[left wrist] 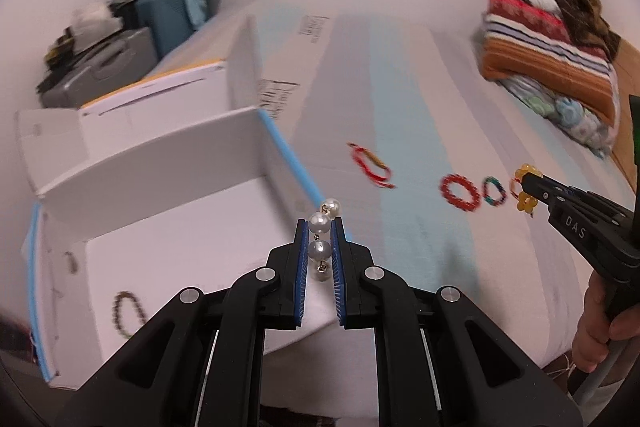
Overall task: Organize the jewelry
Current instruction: 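Carry the pearl strand and yellow bracelet over the box with both grippers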
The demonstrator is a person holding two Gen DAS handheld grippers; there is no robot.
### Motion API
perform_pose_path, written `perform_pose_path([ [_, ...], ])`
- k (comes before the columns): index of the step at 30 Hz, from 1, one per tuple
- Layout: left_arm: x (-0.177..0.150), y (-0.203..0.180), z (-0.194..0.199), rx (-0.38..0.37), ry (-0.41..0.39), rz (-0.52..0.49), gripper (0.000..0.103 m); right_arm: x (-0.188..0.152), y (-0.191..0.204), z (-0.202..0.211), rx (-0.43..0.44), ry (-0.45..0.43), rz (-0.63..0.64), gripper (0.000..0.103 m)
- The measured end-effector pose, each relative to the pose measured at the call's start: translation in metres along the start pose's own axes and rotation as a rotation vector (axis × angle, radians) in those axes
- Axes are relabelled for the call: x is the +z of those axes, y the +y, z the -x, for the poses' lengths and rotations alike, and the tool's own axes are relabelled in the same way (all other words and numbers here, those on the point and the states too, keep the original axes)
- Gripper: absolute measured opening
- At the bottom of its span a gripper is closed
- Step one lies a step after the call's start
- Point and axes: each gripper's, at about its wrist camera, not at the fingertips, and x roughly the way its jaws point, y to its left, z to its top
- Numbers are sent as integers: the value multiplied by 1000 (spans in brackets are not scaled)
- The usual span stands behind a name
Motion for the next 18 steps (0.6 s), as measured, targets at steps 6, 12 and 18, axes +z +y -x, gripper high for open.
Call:
perform_pose_path([
  [6, -9, 52, 11, 58, 2, 59, 11, 7, 62, 7, 76, -19, 72, 9],
  [12, -24, 100, 16, 101, 21, 119, 11, 7, 124, 7, 147, -16, 145, 9],
  [18, -38, 139, 20, 140, 35, 173, 11, 1, 176, 0, 202, 7, 210, 9],
])
